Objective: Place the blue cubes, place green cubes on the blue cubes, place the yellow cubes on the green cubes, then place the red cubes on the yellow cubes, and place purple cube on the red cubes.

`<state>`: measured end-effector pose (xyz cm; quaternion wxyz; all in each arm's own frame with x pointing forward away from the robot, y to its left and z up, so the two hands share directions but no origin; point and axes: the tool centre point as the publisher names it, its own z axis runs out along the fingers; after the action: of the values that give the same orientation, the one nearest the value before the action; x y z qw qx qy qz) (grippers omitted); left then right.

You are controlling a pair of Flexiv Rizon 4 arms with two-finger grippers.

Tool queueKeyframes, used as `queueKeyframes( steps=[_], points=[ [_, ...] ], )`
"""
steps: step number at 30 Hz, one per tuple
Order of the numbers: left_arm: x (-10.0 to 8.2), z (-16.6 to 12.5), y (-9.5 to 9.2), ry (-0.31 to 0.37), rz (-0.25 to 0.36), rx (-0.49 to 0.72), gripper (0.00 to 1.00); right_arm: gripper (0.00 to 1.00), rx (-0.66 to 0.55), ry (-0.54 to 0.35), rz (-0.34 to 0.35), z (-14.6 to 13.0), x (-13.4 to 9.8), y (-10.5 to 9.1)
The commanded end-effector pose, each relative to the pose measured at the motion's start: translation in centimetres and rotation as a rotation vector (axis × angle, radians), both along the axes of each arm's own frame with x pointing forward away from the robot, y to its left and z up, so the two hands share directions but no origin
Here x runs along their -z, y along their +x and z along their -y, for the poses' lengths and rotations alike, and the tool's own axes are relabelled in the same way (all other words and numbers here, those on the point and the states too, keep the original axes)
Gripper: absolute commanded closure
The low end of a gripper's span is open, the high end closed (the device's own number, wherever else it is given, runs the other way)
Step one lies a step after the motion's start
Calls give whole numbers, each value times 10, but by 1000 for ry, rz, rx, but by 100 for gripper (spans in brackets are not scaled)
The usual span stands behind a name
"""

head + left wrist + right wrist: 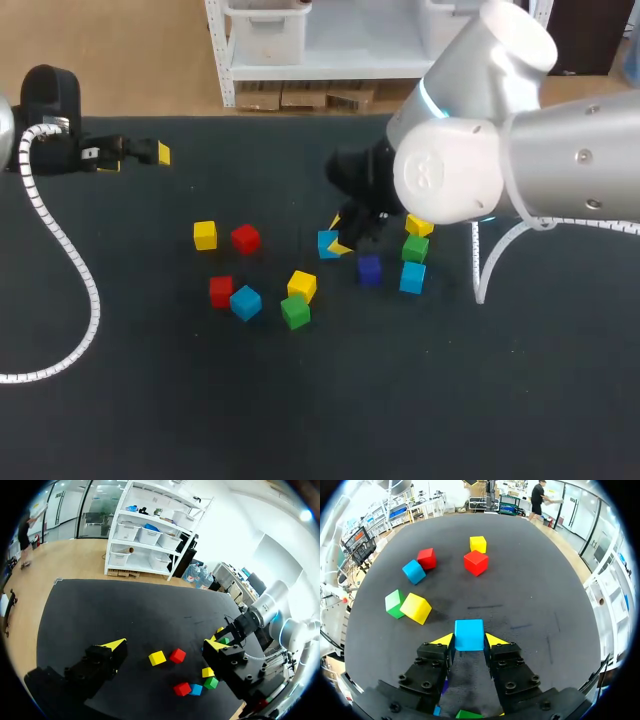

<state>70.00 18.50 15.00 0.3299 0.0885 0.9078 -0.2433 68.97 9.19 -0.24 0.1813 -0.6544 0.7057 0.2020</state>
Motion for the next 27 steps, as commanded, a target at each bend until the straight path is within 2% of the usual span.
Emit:
queueKeyframes(
  steps=[1,4,5,7,8,10,11,12,14,16,19,22,27],
  points=[
    [0,0,0,0,0,0,0,100,-5,3,-8,0,1,2],
    [0,0,0,0,0,0,0,100,-7,4,-11,0,1,2],
    [0,0,0,0,0,0,0,96,-5,5,-13,0,1,2],
    [0,0,0,0,0,0,0,65,-4,9,-17,0,1,2],
    [0,0,0,0,0,0,0,56,-2,9,-20,0,1,1],
    [0,0,0,0,0,0,0,47,3,10,-25,0,2,1],
    [0,0,0,0,0,0,0,28,4,10,-26,1,2,1],
    [0,0,0,0,0,0,0,22,5,10,-27,1,2,1],
    [0,0,0,0,0,0,0,18,6,10,-29,2,3,1],
    [0,0,0,0,0,0,0,7,6,11,-32,2,4,1],
    [0,0,0,0,0,0,0,0,8,10,-36,2,4,1],
    [0,0,0,0,0,0,0,0,13,8,-41,5,2,1],
    [0,0,0,0,0,0,0,0,-17,-16,-54,13,-15,0]
  ],
)
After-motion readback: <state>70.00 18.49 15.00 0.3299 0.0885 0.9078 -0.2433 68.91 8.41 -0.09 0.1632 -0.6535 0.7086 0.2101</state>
